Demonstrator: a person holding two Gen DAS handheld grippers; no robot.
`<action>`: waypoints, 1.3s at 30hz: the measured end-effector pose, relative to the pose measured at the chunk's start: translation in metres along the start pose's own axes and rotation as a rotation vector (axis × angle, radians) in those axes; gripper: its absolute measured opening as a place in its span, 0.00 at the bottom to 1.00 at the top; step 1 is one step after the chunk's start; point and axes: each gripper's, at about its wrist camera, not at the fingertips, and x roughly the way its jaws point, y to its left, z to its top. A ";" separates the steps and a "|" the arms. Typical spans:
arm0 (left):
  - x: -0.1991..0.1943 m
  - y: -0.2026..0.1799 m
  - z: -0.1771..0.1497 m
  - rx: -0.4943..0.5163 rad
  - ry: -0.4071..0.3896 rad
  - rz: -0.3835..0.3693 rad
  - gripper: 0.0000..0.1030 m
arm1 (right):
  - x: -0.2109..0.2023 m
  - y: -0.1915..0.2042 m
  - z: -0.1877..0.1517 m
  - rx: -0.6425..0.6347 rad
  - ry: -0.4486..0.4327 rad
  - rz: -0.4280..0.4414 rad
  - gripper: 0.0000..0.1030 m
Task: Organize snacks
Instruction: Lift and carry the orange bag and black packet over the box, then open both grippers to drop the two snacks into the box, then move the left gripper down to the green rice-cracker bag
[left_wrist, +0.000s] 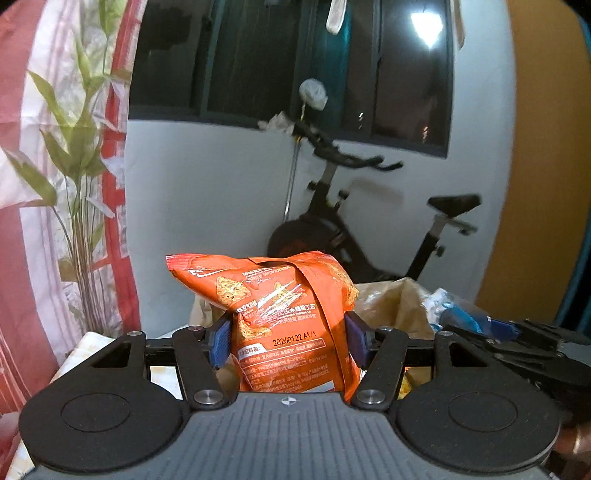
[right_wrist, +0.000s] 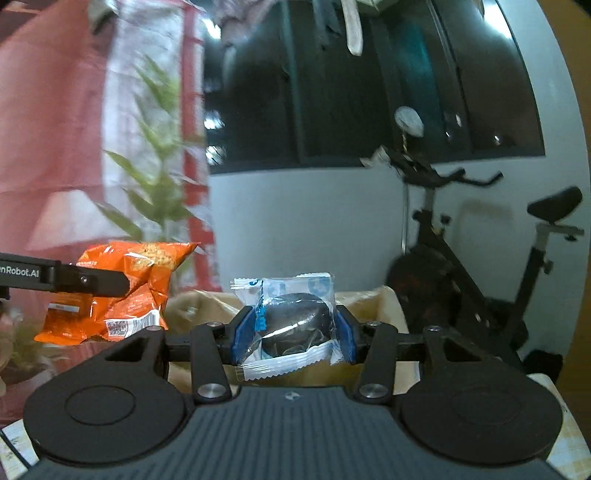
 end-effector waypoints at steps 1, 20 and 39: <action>0.008 0.000 0.001 -0.008 0.012 0.002 0.62 | 0.007 -0.002 -0.001 0.002 0.016 -0.012 0.48; -0.019 0.008 -0.020 -0.059 0.070 0.022 0.80 | -0.042 -0.027 -0.019 0.107 0.020 -0.076 0.56; -0.043 -0.013 -0.079 -0.096 0.169 -0.096 0.78 | -0.057 -0.026 -0.098 0.145 0.215 -0.118 0.56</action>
